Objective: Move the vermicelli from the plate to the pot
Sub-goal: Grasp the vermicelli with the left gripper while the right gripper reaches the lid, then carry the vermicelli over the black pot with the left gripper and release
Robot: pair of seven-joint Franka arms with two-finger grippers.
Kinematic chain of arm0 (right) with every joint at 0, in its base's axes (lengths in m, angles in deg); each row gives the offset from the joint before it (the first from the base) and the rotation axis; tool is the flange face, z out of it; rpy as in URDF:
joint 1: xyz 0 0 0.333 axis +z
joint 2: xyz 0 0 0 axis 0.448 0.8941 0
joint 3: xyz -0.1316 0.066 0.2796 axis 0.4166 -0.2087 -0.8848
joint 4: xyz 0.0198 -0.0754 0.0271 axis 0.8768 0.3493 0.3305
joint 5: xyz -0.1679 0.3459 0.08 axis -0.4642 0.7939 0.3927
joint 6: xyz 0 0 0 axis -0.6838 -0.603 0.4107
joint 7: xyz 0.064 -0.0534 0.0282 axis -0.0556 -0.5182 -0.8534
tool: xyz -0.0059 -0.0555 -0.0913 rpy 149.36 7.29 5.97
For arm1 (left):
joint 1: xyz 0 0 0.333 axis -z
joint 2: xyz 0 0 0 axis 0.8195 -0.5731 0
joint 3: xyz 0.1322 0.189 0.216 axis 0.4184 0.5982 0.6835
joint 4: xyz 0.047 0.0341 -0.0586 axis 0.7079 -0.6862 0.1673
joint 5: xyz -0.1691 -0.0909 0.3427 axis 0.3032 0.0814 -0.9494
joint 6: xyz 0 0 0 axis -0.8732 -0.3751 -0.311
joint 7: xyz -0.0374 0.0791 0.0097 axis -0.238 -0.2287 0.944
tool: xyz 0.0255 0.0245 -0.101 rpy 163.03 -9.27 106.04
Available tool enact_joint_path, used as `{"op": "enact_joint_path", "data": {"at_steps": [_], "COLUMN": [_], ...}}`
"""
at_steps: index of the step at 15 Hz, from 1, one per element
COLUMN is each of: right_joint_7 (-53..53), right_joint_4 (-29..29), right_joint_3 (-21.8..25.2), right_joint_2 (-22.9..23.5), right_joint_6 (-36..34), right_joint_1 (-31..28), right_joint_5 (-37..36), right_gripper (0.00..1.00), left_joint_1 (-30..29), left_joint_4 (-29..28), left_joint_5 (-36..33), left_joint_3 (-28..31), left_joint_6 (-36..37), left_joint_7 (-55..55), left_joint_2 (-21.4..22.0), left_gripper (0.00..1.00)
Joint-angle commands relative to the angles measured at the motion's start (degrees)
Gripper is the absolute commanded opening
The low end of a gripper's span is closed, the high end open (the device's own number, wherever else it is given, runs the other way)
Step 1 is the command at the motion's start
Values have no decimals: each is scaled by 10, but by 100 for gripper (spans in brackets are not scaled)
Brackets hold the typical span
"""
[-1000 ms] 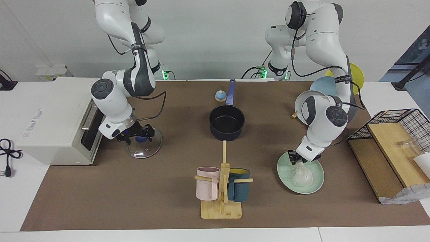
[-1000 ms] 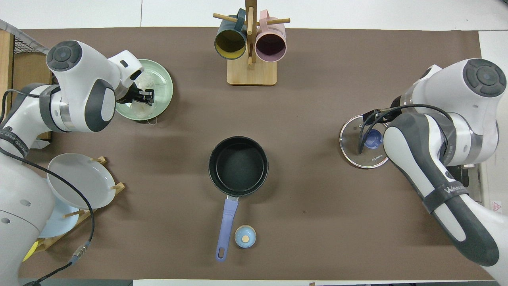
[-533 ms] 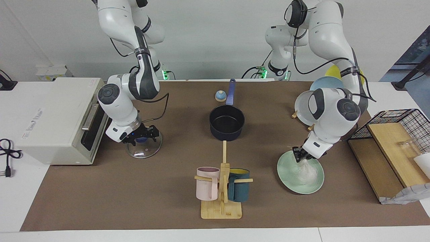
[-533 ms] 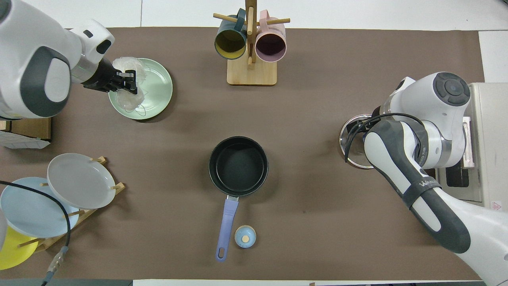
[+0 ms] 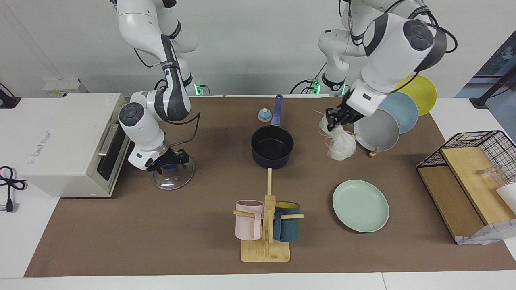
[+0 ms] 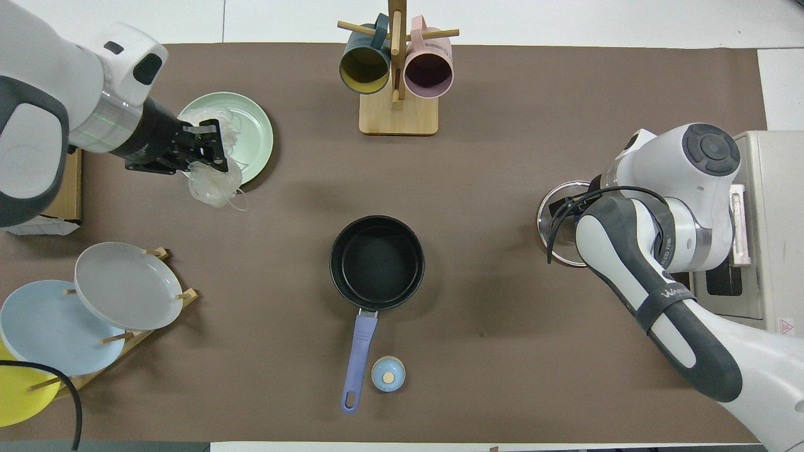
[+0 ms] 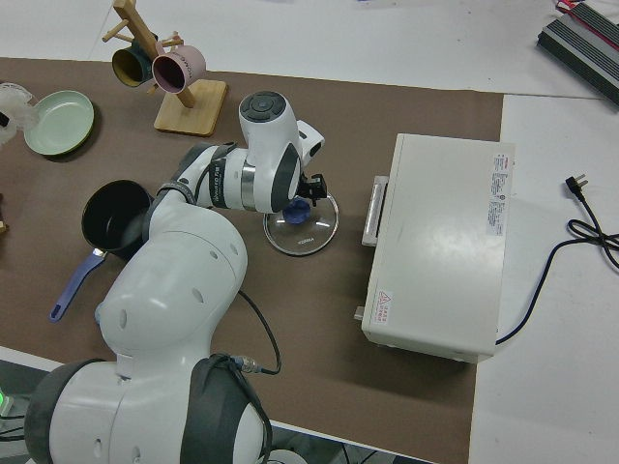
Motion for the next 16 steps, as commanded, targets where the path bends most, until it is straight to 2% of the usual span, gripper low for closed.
{"op": "enact_joint_path", "data": {"at_steps": [1,2,7,13,16], "right_joint_7": [-18,-17,-17,-16,-16], "right_joint_4": [16,17,20,20,20], "right_joint_3": [-3,-3,-3,-3,-3], "right_joint_2": [-17,-17,-20,-23,-23], "right_joint_6": [-7,-9,-17,-27,-27], "right_joint_1": [-10,-10,-7,-4,-4], "right_joint_5": [-3,-6,-7,-19,-21], "right_gripper": [100,100,98,91,82], "left_joint_1": [61,79,151,172,173], "left_joint_4": [-136,-167,-248,-277,-283], "left_joint_5": [35,40,40,40,39], "left_joint_3": [10,10,10,10,10], "left_joint_6": [-88,-115,-215,-297,-341], "left_joint_7": [38,46,91,103,96], "left_joint_2": [63,70,58,26,-7], "left_gripper": [0,0,0,0,0]}}
